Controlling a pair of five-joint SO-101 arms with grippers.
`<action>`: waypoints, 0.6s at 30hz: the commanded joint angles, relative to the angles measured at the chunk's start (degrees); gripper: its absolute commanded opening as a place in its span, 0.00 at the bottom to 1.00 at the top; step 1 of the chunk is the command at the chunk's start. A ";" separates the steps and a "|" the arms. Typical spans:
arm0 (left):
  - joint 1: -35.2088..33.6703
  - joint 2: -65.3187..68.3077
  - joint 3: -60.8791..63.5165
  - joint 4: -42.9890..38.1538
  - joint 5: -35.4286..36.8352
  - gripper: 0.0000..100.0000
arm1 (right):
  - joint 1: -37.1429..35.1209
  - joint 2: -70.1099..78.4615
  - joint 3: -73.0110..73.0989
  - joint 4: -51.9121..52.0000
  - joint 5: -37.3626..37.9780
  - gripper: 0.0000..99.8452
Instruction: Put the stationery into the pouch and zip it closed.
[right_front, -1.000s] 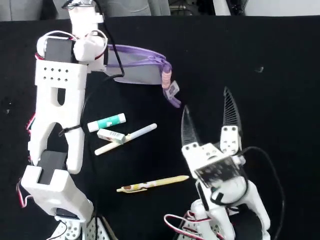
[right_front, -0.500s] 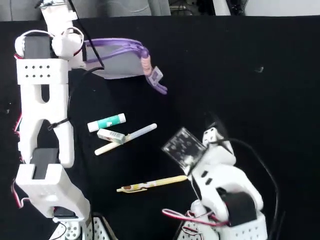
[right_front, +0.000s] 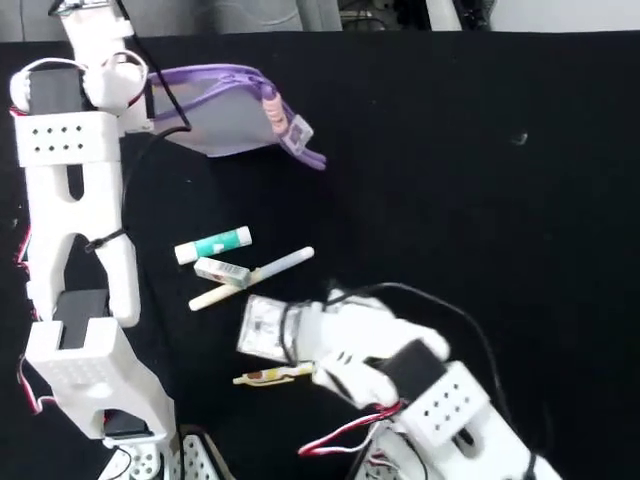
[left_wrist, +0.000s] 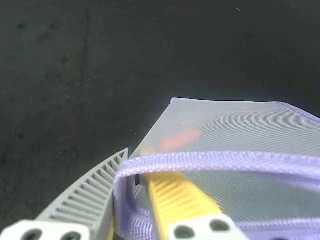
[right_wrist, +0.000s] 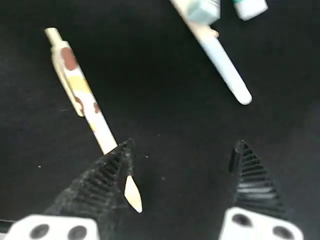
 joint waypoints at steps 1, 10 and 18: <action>-2.68 -0.35 -1.98 -0.88 -0.70 0.03 | -2.73 5.93 0.57 -4.75 0.44 0.29; -2.86 -0.35 -1.98 -0.97 -0.70 0.03 | -7.30 26.42 3.74 -21.27 0.00 0.29; -2.86 -0.35 -1.98 -0.97 -0.70 0.03 | -7.21 39.78 -2.51 -22.86 -0.09 0.29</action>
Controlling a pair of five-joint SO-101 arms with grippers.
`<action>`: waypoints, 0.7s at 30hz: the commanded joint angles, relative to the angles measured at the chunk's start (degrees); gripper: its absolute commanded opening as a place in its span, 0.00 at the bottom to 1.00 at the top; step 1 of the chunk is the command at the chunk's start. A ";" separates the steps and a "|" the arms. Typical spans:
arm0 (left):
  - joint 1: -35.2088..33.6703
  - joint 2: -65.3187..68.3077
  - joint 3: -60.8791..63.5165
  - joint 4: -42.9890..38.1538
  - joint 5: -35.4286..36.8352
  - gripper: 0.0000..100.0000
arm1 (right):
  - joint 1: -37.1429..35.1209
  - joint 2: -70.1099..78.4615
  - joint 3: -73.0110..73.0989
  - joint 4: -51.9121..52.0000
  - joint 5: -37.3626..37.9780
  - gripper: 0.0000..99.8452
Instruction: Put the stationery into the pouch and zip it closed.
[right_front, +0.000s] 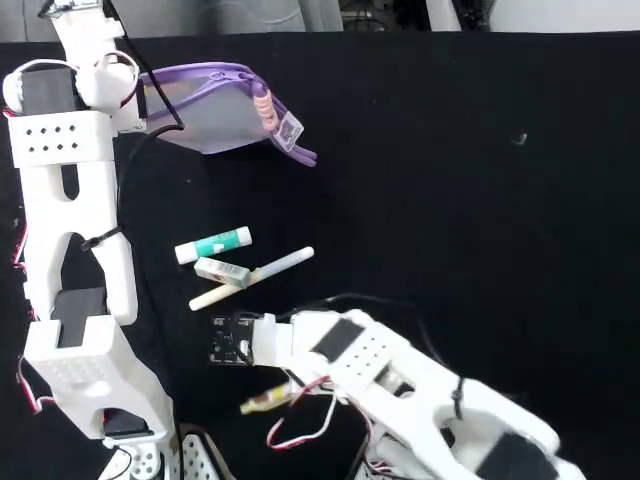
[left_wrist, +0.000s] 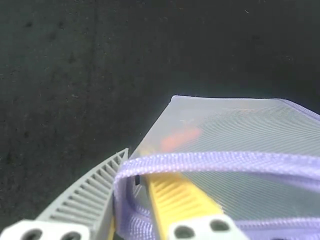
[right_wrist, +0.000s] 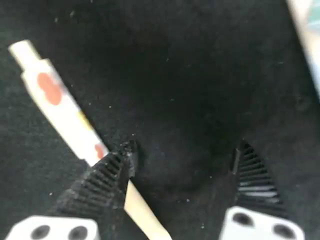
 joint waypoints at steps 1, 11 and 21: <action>-1.98 -0.44 -1.98 -0.97 -0.62 0.03 | -0.88 4.97 -4.62 -0.44 -0.09 0.29; -1.98 -0.44 -1.98 -0.97 -0.62 0.03 | -0.97 0.57 -8.04 4.84 0.00 0.29; -1.63 -0.44 -1.89 -0.97 -0.62 0.03 | -6.77 -17.80 -4.35 15.65 0.53 0.29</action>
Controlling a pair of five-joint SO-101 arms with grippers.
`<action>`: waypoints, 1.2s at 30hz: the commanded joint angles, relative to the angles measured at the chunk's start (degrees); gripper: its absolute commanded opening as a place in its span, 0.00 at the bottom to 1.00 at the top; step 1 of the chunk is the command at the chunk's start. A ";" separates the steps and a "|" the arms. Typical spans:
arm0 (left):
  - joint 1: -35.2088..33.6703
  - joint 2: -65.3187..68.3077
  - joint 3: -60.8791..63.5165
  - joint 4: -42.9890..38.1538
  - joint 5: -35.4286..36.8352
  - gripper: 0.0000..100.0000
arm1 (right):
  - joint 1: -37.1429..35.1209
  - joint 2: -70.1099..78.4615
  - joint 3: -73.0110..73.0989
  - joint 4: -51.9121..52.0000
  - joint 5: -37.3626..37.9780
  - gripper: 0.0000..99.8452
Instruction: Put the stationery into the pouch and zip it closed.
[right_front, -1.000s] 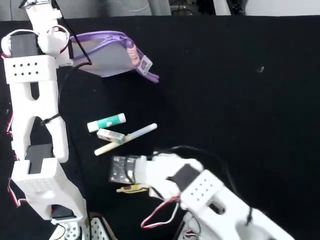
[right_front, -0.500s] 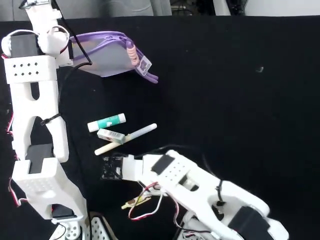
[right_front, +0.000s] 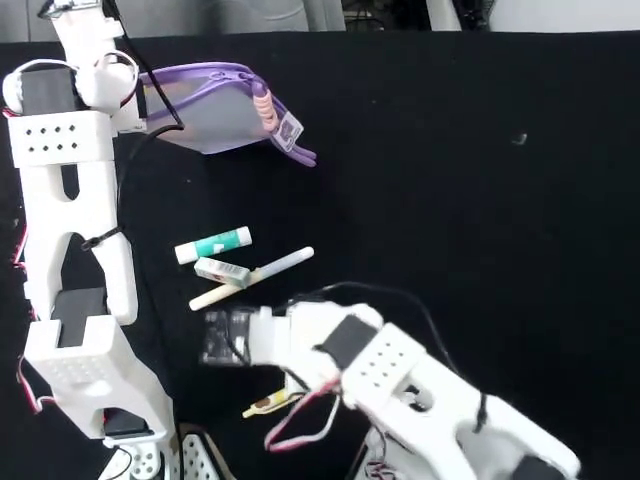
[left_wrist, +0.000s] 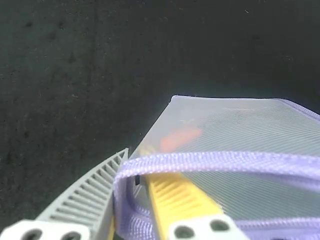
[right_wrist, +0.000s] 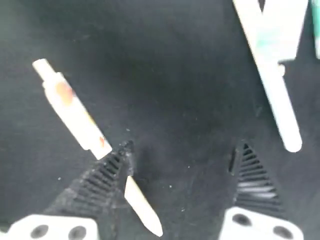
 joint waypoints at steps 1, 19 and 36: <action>-1.63 -0.44 -1.98 -0.97 -0.62 0.03 | -5.10 -3.30 1.19 2.46 0.53 0.29; -1.54 -0.35 -1.71 -1.05 -0.44 0.03 | -7.30 13.23 4.00 -3.78 5.27 0.29; -1.89 4.57 -5.85 -1.58 -0.35 0.03 | 3.69 28.44 -7.43 -5.10 6.33 0.01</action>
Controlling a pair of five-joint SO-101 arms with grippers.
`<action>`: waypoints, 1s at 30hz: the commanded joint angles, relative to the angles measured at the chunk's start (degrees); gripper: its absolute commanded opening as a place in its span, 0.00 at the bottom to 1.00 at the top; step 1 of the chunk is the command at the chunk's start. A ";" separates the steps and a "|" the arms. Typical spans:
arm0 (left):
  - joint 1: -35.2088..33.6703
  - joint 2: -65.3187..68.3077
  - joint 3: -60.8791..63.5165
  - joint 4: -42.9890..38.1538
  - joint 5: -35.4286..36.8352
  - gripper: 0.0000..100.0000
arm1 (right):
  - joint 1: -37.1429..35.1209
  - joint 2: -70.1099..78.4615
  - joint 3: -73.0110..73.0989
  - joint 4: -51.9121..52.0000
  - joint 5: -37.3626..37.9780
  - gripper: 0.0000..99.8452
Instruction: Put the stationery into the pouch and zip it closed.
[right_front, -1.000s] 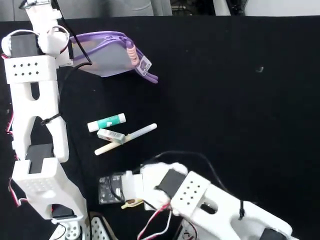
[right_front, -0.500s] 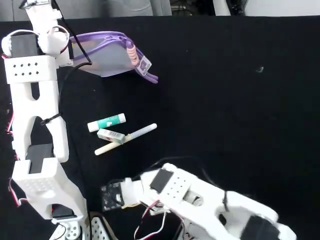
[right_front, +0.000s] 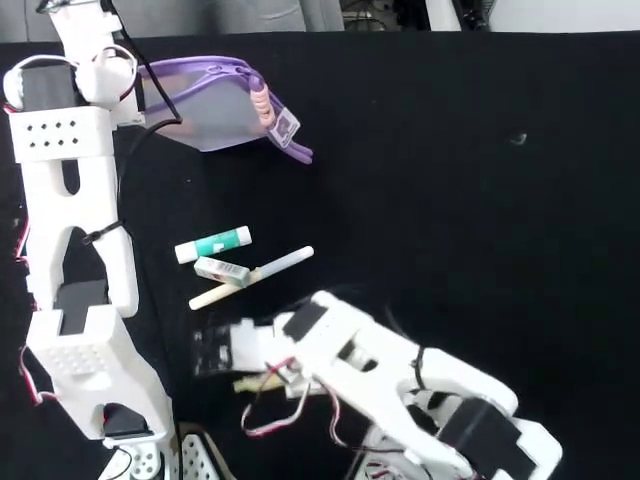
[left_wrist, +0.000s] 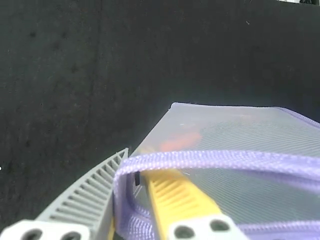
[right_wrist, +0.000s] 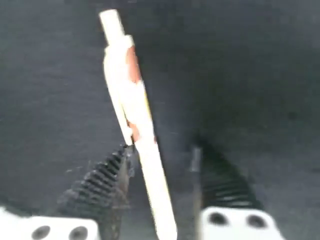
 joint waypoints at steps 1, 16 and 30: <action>-1.63 0.70 -1.71 -0.62 -0.35 0.03 | 2.64 1.01 -0.84 -0.62 0.53 0.03; -1.45 0.70 -1.89 -0.79 -0.26 0.03 | 2.99 -13.85 -5.93 14.24 -1.14 0.01; 6.37 0.26 -1.98 1.41 -0.26 0.03 | 26.64 -54.73 -9.19 14.59 -2.29 0.01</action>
